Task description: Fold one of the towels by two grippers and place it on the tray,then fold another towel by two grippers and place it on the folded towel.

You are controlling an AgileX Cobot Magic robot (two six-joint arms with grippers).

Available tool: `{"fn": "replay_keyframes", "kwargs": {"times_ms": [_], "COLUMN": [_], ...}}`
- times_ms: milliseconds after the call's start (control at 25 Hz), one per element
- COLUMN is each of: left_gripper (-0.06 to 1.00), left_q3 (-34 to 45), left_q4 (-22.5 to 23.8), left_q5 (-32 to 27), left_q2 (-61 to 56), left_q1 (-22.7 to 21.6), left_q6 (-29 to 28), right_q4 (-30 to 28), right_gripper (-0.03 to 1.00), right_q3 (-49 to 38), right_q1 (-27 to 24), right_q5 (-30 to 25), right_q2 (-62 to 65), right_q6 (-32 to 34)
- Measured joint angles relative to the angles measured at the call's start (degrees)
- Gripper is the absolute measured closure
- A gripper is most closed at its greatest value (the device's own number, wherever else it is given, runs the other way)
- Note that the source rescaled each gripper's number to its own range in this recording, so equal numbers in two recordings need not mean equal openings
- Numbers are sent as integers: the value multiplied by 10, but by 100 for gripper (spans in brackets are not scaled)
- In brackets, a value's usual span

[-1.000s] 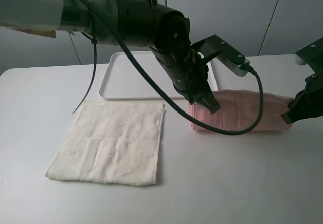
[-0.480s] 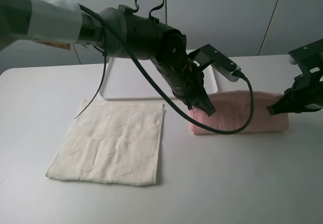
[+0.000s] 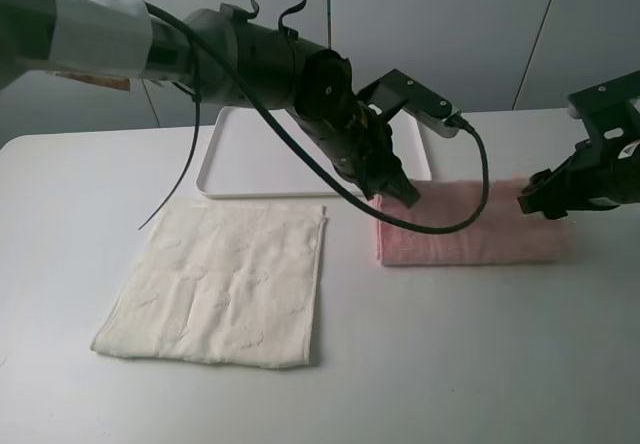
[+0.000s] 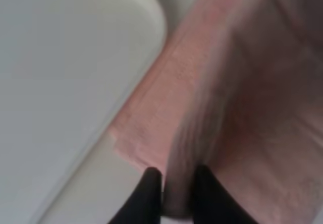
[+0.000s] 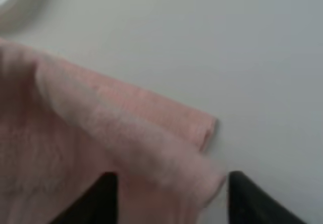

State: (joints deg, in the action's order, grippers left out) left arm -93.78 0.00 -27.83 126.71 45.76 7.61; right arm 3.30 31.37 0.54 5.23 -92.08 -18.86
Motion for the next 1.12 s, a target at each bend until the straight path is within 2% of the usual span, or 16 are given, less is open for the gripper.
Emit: {"fn": "replay_keyframes", "kwargs": {"times_ms": [40,80,120,160,360,520,680,840,920,1120], "left_gripper": [39,20,7,1,-2,-2,-2,-2,-2,-3], "left_q3": [0,0,0,0,-29,-118,-227,-272,-277,-279], "left_q4": [-3,-3,-3,-3,-17,-42,-39,-39,-39,-41], "left_q5": [0,1,1,-2,-72,-183,-298,-344,-360,-371], "left_q2": [0,0,0,0,2,22,75,126,144,165], "left_q1": [-2,-4,-6,-8,-13,-32,-36,-36,-36,-30], "left_q6": [-8,-18,-29,-36,-55,-95,-146,-205,-219,-240], "right_q4": [10,22,35,40,53,53,45,31,26,20], "right_gripper": [5,0,-1,-2,-3,-3,-3,-3,-3,-3], "right_q3": [5,11,20,30,108,183,252,293,301,306], "right_q1": [0,0,0,0,0,0,0,0,0,0], "right_q5": [-5,-12,-24,-39,-167,-277,-399,-498,-522,-530], "right_q2": [0,0,0,-1,-3,-8,-42,-87,-105,-127], "right_q6": [0,1,2,2,2,15,57,85,100,114]}}
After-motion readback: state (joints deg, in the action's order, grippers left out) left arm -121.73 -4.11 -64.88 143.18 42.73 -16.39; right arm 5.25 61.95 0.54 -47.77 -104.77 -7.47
